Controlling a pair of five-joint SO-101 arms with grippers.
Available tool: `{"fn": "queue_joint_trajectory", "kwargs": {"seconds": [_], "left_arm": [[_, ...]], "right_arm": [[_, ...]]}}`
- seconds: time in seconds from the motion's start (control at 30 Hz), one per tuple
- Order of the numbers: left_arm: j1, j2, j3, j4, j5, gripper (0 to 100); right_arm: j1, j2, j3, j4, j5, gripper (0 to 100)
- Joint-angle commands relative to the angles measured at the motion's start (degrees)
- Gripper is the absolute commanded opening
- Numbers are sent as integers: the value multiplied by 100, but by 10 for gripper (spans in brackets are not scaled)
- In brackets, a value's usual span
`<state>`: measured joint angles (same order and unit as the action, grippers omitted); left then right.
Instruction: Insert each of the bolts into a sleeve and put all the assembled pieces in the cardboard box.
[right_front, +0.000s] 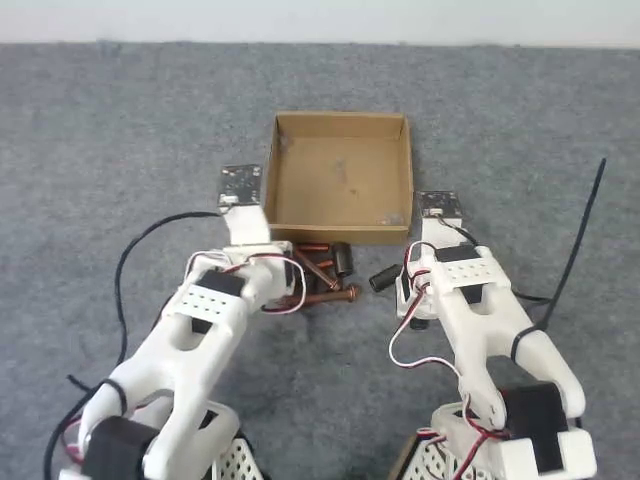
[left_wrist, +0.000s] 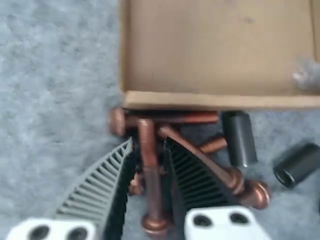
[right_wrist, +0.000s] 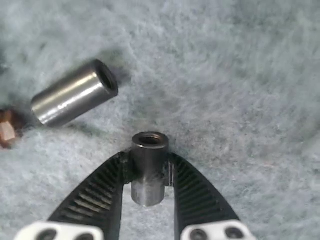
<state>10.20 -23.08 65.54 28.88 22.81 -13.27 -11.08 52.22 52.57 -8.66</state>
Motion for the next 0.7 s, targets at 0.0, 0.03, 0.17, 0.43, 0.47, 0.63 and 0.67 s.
{"fn": "queue_joint_trajectory", "kwargs": {"seconds": [0.0,0.03,0.17,0.43,0.47,0.63,0.67], "left_arm": [[290,-35,-171,35,35,94],[264,-26,-171,35,35,94],[211,0,-198,44,70,91],[202,510,-673,677,484,94],[202,659,-813,791,484,94],[202,1222,-1235,1064,492,90],[220,1292,-1235,1081,484,90]], "right_arm": [[22,-233,-18,-171,158,6],[22,-233,-18,-171,158,6],[22,-233,-18,-171,158,6],[22,-233,-18,-268,158,6],[22,-233,-18,-268,158,6],[22,-233,-18,-268,158,6],[31,-233,-18,-268,158,6]]}}
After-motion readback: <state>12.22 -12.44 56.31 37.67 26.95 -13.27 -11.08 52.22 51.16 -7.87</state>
